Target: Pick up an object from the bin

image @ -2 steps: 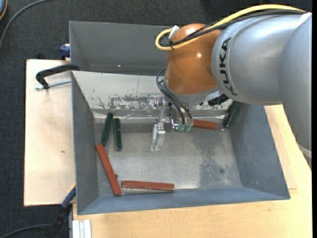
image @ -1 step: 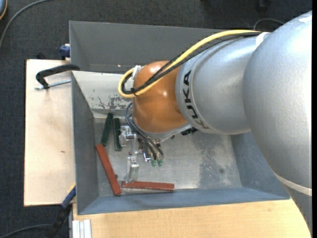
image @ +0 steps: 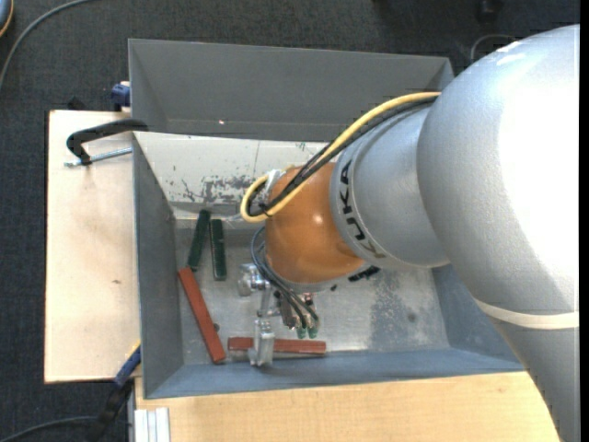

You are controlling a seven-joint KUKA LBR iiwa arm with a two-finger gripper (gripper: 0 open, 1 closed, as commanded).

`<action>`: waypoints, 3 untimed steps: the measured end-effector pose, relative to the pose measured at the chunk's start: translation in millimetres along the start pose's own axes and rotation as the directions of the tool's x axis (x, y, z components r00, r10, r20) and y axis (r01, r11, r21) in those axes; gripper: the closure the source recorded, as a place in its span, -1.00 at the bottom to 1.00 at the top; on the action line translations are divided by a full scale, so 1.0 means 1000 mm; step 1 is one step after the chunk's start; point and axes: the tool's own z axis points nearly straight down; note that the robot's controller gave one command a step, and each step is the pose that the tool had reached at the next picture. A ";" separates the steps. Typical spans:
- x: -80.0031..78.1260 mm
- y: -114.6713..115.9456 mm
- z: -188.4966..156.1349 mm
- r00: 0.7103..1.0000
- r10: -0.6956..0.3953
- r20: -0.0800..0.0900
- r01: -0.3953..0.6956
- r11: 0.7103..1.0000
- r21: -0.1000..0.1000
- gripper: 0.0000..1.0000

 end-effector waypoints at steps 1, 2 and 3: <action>-0.003 0.001 0.001 0.976 -0.217 0.008 0.217 0.976 -0.001 -1.00; -0.004 0.001 0.000 0.976 -0.216 0.011 0.216 0.976 -0.002 1.00; -0.004 0.001 0.001 0.976 -0.215 0.011 0.216 0.977 -0.001 -1.00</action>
Offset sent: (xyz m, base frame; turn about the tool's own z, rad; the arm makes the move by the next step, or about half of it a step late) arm 0.0027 -0.0002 -0.0020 -0.2182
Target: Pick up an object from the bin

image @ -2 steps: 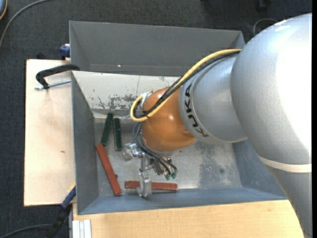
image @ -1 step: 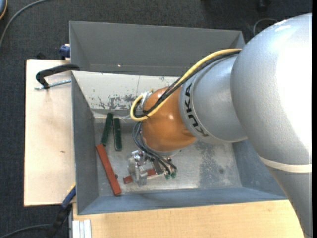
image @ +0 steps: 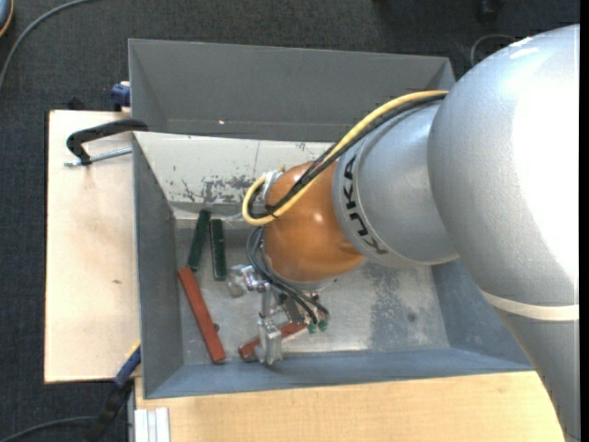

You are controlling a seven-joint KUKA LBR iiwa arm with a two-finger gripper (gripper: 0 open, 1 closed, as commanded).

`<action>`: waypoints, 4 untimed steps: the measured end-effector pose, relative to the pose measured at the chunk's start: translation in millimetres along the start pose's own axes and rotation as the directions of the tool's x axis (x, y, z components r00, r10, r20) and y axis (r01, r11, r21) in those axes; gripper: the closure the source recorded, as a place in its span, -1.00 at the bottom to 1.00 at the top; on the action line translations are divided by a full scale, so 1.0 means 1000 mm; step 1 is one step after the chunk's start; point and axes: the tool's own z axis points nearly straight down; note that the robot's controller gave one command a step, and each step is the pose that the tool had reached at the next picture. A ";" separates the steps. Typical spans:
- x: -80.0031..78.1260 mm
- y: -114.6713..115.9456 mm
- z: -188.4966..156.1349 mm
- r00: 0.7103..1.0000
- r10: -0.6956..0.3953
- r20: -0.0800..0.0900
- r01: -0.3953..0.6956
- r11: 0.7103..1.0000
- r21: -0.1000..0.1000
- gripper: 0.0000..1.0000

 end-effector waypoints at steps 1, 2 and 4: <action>0.008 -0.075 0.000 1.000 0.002 -0.002 -0.002 1.000 0.004 -1.00; 0.016 -0.180 0.000 0.966 -0.258 0.002 0.258 0.966 0.006 -1.00; -0.010 -0.180 -0.142 0.981 -0.196 0.012 0.196 0.981 0.008 1.00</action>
Offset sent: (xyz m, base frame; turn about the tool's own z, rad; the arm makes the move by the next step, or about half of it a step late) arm 0.0127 -0.0700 -0.0012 -0.0057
